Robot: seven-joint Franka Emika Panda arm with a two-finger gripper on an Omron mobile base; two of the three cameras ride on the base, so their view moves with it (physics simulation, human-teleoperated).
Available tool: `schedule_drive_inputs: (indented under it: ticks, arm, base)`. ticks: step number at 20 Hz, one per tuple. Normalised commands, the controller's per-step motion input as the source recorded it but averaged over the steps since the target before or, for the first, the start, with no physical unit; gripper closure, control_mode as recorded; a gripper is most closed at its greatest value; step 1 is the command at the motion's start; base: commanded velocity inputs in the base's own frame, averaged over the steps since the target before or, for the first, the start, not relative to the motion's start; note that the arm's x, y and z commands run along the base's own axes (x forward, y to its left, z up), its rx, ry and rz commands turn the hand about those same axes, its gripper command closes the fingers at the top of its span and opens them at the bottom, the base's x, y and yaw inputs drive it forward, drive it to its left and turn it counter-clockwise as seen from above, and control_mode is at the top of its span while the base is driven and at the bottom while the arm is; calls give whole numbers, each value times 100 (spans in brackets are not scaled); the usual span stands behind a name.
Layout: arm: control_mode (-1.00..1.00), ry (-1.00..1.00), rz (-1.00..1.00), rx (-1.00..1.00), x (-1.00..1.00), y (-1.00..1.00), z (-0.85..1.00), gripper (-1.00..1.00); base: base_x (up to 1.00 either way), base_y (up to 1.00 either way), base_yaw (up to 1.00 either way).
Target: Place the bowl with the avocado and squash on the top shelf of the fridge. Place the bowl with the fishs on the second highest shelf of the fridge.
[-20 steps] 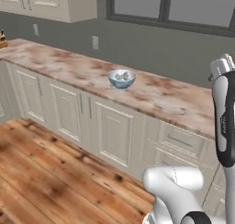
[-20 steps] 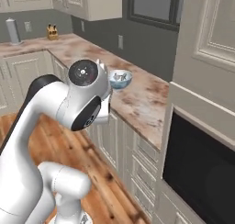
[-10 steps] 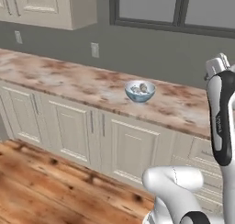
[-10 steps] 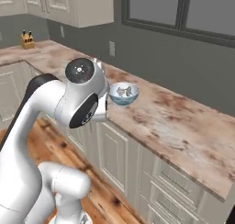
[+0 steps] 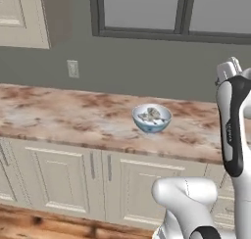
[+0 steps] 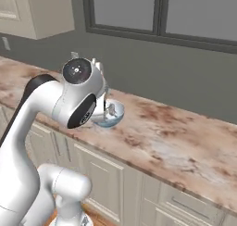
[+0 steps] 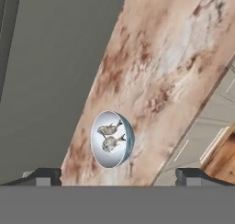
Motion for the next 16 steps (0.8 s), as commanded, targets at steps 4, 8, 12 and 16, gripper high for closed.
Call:
schedule_drive_inputs:
  ticks: [4, 8, 12, 16]
  arm:
    - [100, 0, 0, 0, 0, 0, 0, -100]
    - [100, 0, 0, 0, 0, 0, 0, -100]
    - [-100, 18, 4, 0, 15, 0, -61, -100]
    - [-100, 42, 27, 1, 13, 0, -100, -100]
  base:
    - [96, 23, -54]
    - [55, 46, -40]
    - [0, 0, 0]
    - [0, 0, 0]
